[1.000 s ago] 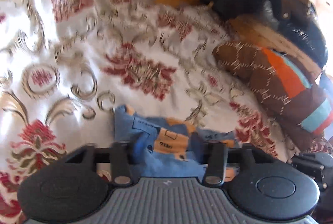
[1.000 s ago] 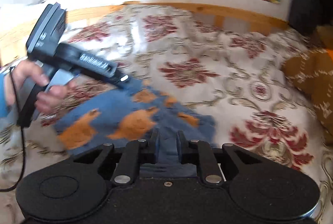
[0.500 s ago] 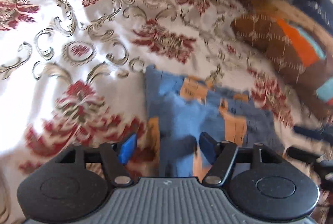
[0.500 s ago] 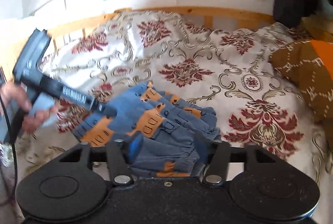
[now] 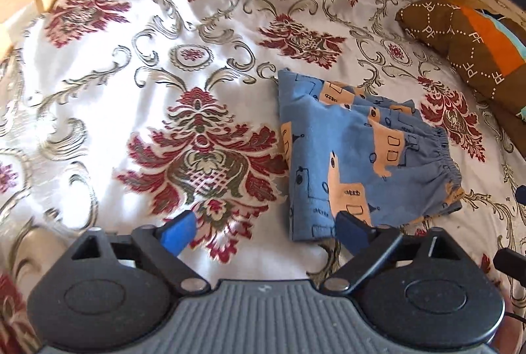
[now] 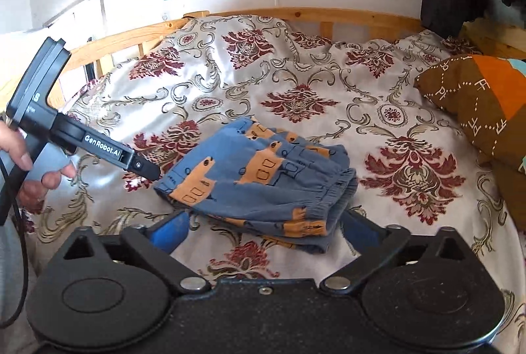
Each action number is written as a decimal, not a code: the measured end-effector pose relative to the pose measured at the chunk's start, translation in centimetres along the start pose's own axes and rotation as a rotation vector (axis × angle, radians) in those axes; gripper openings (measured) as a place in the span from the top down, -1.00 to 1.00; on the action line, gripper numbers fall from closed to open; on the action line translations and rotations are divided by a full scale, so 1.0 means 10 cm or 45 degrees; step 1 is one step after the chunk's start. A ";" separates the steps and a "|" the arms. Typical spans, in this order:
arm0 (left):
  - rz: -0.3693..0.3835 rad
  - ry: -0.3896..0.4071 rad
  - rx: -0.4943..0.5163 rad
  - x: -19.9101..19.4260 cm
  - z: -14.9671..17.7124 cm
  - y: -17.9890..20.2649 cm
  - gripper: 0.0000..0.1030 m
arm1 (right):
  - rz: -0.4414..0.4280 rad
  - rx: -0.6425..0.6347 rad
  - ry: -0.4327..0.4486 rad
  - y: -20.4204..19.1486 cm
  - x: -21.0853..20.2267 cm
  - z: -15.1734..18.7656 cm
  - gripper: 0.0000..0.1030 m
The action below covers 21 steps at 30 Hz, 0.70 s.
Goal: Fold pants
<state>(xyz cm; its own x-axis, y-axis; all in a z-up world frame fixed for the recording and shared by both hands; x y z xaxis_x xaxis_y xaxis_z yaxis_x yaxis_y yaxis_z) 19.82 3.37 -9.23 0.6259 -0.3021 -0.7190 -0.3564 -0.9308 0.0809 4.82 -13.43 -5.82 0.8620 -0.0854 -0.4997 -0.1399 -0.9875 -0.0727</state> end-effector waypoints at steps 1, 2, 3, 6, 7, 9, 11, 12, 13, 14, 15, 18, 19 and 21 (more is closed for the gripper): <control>-0.020 0.001 0.004 -0.03 0.02 0.00 -0.92 | -0.004 0.010 -0.006 0.00 -0.01 0.01 -0.99; -0.040 -0.004 0.016 -0.05 0.04 0.00 -0.97 | -0.003 0.020 -0.019 0.01 -0.01 0.02 -0.99; -0.059 -0.014 0.031 -0.06 0.07 0.00 -0.99 | 0.000 0.029 -0.030 0.02 0.00 0.04 -0.99; -0.076 -0.059 0.058 -0.09 0.15 0.00 -0.99 | 0.004 0.065 -0.064 0.07 0.03 0.09 -0.99; -0.070 -0.066 0.054 -0.10 0.16 -0.01 -0.99 | 0.005 0.080 -0.073 0.09 0.05 0.10 -0.99; -0.051 -0.072 0.033 -0.11 0.16 -0.02 -0.99 | 0.003 0.103 -0.082 0.13 0.07 0.12 -0.99; -0.037 -0.083 0.019 -0.10 0.18 -0.03 -0.99 | 0.015 0.118 -0.093 0.17 0.10 0.14 -0.99; -0.037 -0.091 0.020 -0.08 0.19 -0.03 -0.99 | 0.020 0.125 -0.100 0.19 0.11 0.15 -0.99; -0.037 -0.098 0.026 -0.07 0.21 -0.02 -0.99 | 0.022 0.134 -0.104 0.21 0.12 0.16 -0.99; -0.037 -0.105 0.037 -0.06 0.22 -0.01 -0.99 | 0.025 0.147 -0.106 0.23 0.14 0.17 -0.99; -0.036 -0.115 0.052 -0.04 0.24 0.00 -0.99 | 0.029 0.161 -0.109 0.25 0.15 0.18 -0.99; -0.031 -0.139 0.094 -0.03 0.27 0.04 -0.99 | 0.017 0.187 -0.136 0.29 0.18 0.21 -0.99; -0.013 -0.154 0.105 -0.02 0.27 0.06 -0.99 | 0.003 0.190 -0.148 0.31 0.19 0.22 -0.99; 0.062 -0.201 0.133 -0.01 0.22 0.10 -0.99 | -0.083 0.188 -0.179 0.34 0.23 0.19 -0.99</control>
Point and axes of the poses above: each gripper's, at about its wrist camera, not at the fingertips, and x roughly the way its jaws point, y to its right, z to its underside, the point moved 6 cm from there along x, roughly the way its jaws point, and after that the axes turned 11 degrees about y, right-handed, at the moved point
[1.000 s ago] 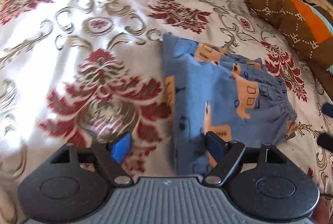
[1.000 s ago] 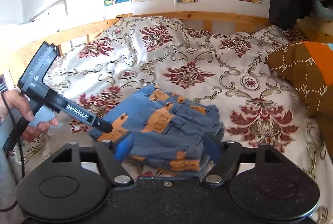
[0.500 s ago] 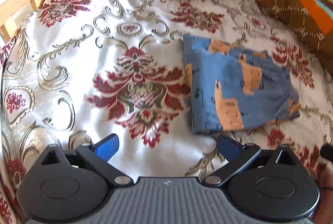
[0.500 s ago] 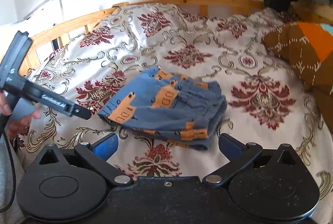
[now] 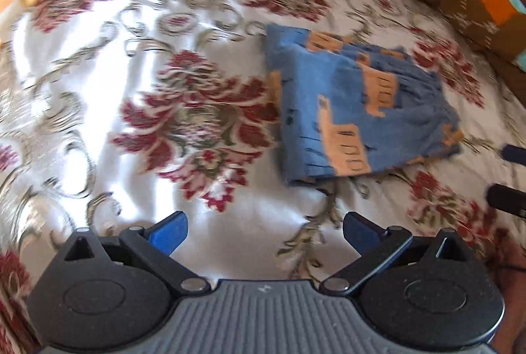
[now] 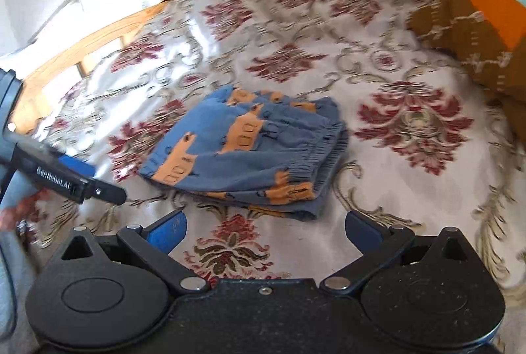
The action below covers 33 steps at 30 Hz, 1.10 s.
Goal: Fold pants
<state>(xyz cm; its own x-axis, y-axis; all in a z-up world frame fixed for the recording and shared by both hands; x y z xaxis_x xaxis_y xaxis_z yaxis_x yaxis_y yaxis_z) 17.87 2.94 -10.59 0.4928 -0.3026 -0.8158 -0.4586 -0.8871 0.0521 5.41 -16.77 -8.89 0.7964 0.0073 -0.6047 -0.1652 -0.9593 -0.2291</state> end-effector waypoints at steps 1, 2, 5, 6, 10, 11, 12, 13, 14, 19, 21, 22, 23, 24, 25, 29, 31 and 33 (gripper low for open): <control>0.041 -0.006 0.028 -0.02 -0.06 0.00 -0.99 | -0.050 -0.018 -0.021 0.02 0.02 -0.04 -0.99; 0.076 0.008 0.051 -0.04 -0.12 -0.01 -0.99 | -0.094 -0.047 -0.037 0.03 0.03 -0.07 -0.99; 0.106 0.054 0.100 -0.07 -0.29 -0.09 -1.00 | -0.186 -0.165 -0.056 0.06 0.07 -0.16 -0.99; 0.114 0.067 0.104 -0.05 -0.33 -0.11 -1.00 | -0.206 -0.197 -0.055 0.07 0.09 -0.18 -0.99; 0.190 0.106 0.060 0.16 -0.50 -0.10 -1.00 | -0.209 -0.204 0.022 0.18 0.20 -0.27 -0.99; 0.216 0.118 0.040 0.21 -0.54 -0.09 -0.99 | -0.217 -0.155 0.042 0.23 0.22 -0.30 -0.99; 0.240 0.132 0.015 0.25 -0.58 -0.08 -1.00 | -0.225 -0.110 0.060 0.26 0.23 -0.32 -0.99; 0.260 0.152 -0.014 0.29 -0.60 -0.07 -1.00 | -0.236 -0.070 0.074 0.30 0.24 -0.34 -0.99; 0.283 0.177 -0.036 0.32 -0.61 -0.06 -1.00 | -0.245 -0.034 0.079 0.34 0.26 -0.34 -0.99; 0.316 0.208 -0.064 0.52 -0.55 -0.13 -0.99 | -0.246 0.137 0.053 0.57 0.49 -0.33 -0.99; 0.319 0.210 -0.087 0.57 -0.54 -0.17 -0.99 | -0.259 0.201 0.055 0.65 0.57 -0.34 -0.99; 0.333 0.210 -0.096 0.60 -0.53 -0.18 -0.99 | -0.265 0.240 0.056 0.71 0.61 -0.35 -0.99; 0.352 0.206 -0.103 0.62 -0.52 -0.19 -0.99 | -0.277 0.288 0.058 0.76 0.65 -0.35 -0.99; 0.371 0.203 -0.107 0.64 -0.51 -0.18 -0.99 | -0.296 0.340 0.054 0.82 0.69 -0.34 -0.99; 0.387 0.202 -0.108 0.65 -0.50 -0.18 -0.99 | -0.305 0.382 0.048 0.87 0.72 -0.33 -0.99; 0.427 0.206 -0.071 0.71 -0.46 -0.13 -0.99 | -0.321 0.498 0.039 0.99 0.81 -0.27 -0.94; 0.430 0.196 -0.083 0.74 -0.45 -0.13 -0.99 | -0.314 0.494 0.040 0.99 0.81 -0.26 -0.87; 0.453 0.187 -0.122 0.74 -0.45 -0.16 -0.98 | -0.299 0.484 0.045 0.96 0.80 -0.25 -0.69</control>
Point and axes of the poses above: each gripper's, at about its wrist camera, not at the fingertips, and x roughly the way its jaws point, y to its right, z to its underside, the point moved 6 cm from there along x, roughly the way its jaws point, and after that the axes turned 11 degrees about y, right-handed, at the moved point
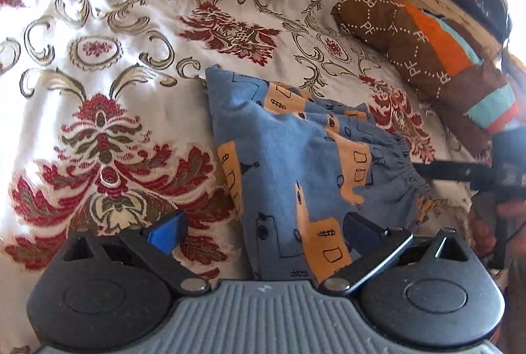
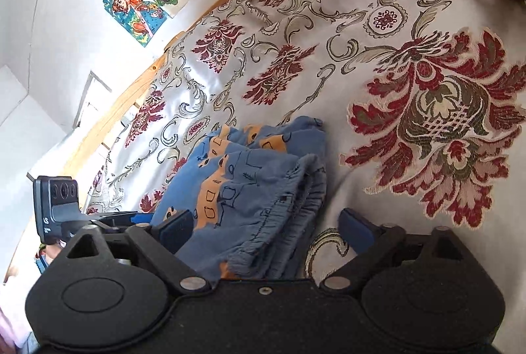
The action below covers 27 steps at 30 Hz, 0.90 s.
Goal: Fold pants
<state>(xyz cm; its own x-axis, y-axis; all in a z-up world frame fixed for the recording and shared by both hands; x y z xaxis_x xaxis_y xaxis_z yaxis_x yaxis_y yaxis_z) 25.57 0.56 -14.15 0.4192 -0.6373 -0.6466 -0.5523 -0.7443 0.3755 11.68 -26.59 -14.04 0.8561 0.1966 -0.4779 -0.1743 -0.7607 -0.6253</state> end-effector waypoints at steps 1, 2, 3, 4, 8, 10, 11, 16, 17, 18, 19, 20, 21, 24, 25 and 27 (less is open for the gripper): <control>0.012 0.003 -0.035 -0.01 -0.01 -0.01 -0.98 | 0.005 -0.007 -0.003 -0.02 0.01 0.02 -0.64; 0.027 0.005 -0.070 -0.02 -0.03 -0.02 -0.95 | 0.006 -0.020 -0.010 -0.05 0.02 0.03 -0.54; 0.045 0.009 -0.101 -0.03 -0.04 -0.02 -0.92 | 0.004 -0.037 -0.018 -0.08 0.03 0.05 -0.51; 0.061 0.010 -0.115 -0.03 -0.04 -0.02 -0.91 | 0.006 -0.051 -0.025 -0.10 0.05 0.07 -0.47; 0.075 -0.006 -0.122 -0.01 -0.03 -0.04 -0.66 | 0.048 -0.003 -0.011 -0.06 0.05 0.09 -0.10; 0.073 -0.015 -0.165 0.00 -0.02 -0.08 -0.56 | 0.083 0.065 0.014 0.00 0.02 0.09 0.14; 0.076 -0.015 -0.189 0.00 -0.02 -0.11 -0.42 | 0.104 0.077 0.020 0.02 0.01 0.09 0.22; 0.087 -0.059 -0.286 0.01 0.01 -0.21 0.14 | 0.122 0.065 0.018 0.00 0.02 0.12 0.36; 0.093 -0.066 -0.285 0.01 0.02 -0.21 0.26 | 0.131 0.058 0.021 -0.02 0.02 0.12 0.40; 0.094 -0.074 -0.278 0.01 0.02 -0.19 0.32 | 0.142 0.044 0.031 -0.03 0.02 0.13 0.44; 0.087 -0.081 -0.266 0.02 0.03 -0.17 0.35 | 0.156 0.017 0.049 -0.06 0.01 0.13 0.45; 0.080 -0.087 -0.258 0.01 0.02 -0.16 0.41 | 0.173 -0.023 0.061 -0.11 -0.01 0.14 0.47; 0.073 -0.091 -0.259 0.01 0.02 -0.15 0.45 | 0.197 -0.087 0.071 -0.17 -0.02 0.15 0.49; 0.030 -0.111 -0.269 -0.02 0.01 -0.12 0.55 | 0.257 -0.289 0.106 -0.45 -0.07 0.22 0.53; 0.013 -0.116 -0.257 -0.04 0.01 -0.10 0.57 | 0.274 -0.347 0.114 -0.54 -0.10 0.25 0.53; -0.009 -0.122 -0.241 -0.11 0.01 -0.04 0.62 | 0.315 -0.471 0.124 -0.70 -0.15 0.32 0.54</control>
Point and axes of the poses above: each gripper's, at about its wrist camera, not at the fingertips, and x roughly the way its jaws point, y to its right, z to its underside, the point moved 6 cm from there along x, roughly the way its jaws point, and after that the axes turned 11 degrees about y, right-handed, at the moved point
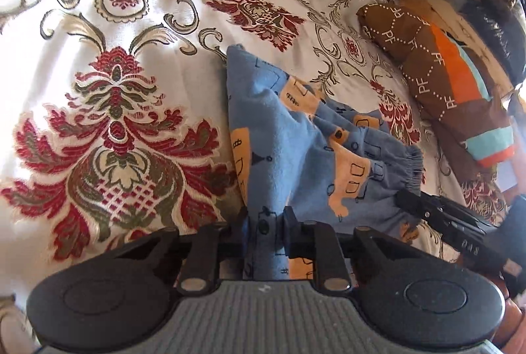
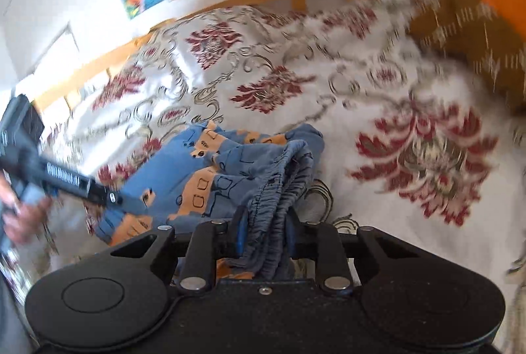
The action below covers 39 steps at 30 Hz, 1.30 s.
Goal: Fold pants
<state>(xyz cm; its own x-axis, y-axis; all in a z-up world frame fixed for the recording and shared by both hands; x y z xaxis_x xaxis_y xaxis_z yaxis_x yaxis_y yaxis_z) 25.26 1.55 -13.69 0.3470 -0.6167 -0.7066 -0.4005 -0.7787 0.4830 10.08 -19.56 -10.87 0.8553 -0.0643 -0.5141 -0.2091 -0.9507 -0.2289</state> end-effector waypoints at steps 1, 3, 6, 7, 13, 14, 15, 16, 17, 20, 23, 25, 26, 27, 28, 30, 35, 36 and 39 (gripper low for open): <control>-0.008 -0.006 -0.004 -0.04 0.02 0.02 0.63 | 0.011 -0.041 0.005 -0.06 -0.04 0.00 0.55; -0.023 -0.019 -0.006 -0.11 0.05 0.07 0.64 | 0.020 -0.119 0.008 -0.19 -0.12 -0.01 0.55; -0.020 -0.013 0.007 -0.22 0.11 0.14 0.66 | 0.031 -0.213 0.014 -0.30 -0.22 -0.07 0.56; -0.011 -0.010 0.010 -0.26 0.12 0.17 0.66 | 0.033 -0.234 0.021 -0.32 -0.25 -0.10 0.56; 0.025 0.027 -0.004 -0.36 0.14 0.23 0.67 | 0.022 -0.293 0.037 -0.37 -0.32 -0.27 0.57; 0.024 0.047 0.000 -0.38 0.12 0.24 0.67 | 0.016 -0.314 0.042 -0.39 -0.33 -0.30 0.57; 0.019 0.075 0.014 -0.41 0.08 0.26 0.67 | 0.007 -0.335 0.049 -0.41 -0.32 -0.33 0.57; 0.006 0.107 0.042 -0.45 0.06 0.30 0.67 | -0.002 -0.350 0.058 -0.42 -0.32 -0.37 0.57; -0.004 0.139 0.075 -0.47 0.03 0.34 0.67 | -0.010 -0.361 0.070 -0.44 -0.31 -0.42 0.57; -0.025 0.213 0.150 -0.53 -0.04 0.45 0.68 | -0.019 -0.404 0.115 -0.47 -0.27 -0.57 0.57; -0.052 0.278 0.200 -0.53 -0.19 0.53 0.68 | -0.023 -0.464 0.161 -0.48 -0.19 -0.76 0.57; -0.070 0.319 0.222 -0.52 -0.35 0.56 0.68 | -0.034 -0.489 0.184 -0.46 -0.09 -0.93 0.57; -0.088 0.344 0.245 -0.51 -0.45 0.58 0.68 | -0.037 -0.503 0.194 -0.45 -0.02 -1.02 0.57; -0.108 0.371 0.270 -0.49 -0.55 0.59 0.68 | -0.040 -0.520 0.204 -0.43 0.06 -1.10 0.57; -0.121 0.406 0.291 -0.47 -0.66 0.59 0.68 | -0.039 -0.543 0.212 -0.42 0.15 -1.20 0.57; -0.123 0.495 0.338 -0.39 -0.89 0.59 0.68 | -0.027 -0.558 0.220 -0.35 0.40 -1.39 0.57; -0.162 0.594 0.352 -0.08 -1.28 0.31 0.68 | -0.034 -0.320 0.172 -0.04 1.18 -1.72 0.57; -0.158 0.589 0.306 0.02 -1.31 0.17 0.68 | -0.035 -0.278 0.152 0.01 1.34 -1.71 0.57; -0.194 0.530 0.225 0.39 -1.33 -0.25 0.68 | -0.034 -0.203 0.046 0.13 1.81 -1.48 0.57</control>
<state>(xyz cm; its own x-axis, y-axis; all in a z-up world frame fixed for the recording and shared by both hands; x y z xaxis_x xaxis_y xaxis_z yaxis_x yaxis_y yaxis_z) 38.88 -0.45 -10.73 0.7085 -0.5191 -0.4780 -0.4445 -0.8544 0.2689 32.31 -26.46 -8.26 0.8768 -0.0468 -0.4785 -0.1110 -0.9881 -0.1067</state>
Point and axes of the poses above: each gripper's, at about its wrist camera, not at the fingertips, and x roughly the way its jaws point, y to its right, z to its underside, the point moved 6 cm from there along x, roughly the way its jaws point, and after that the axes turned 11 degrees about y, right-handed, at the moved point
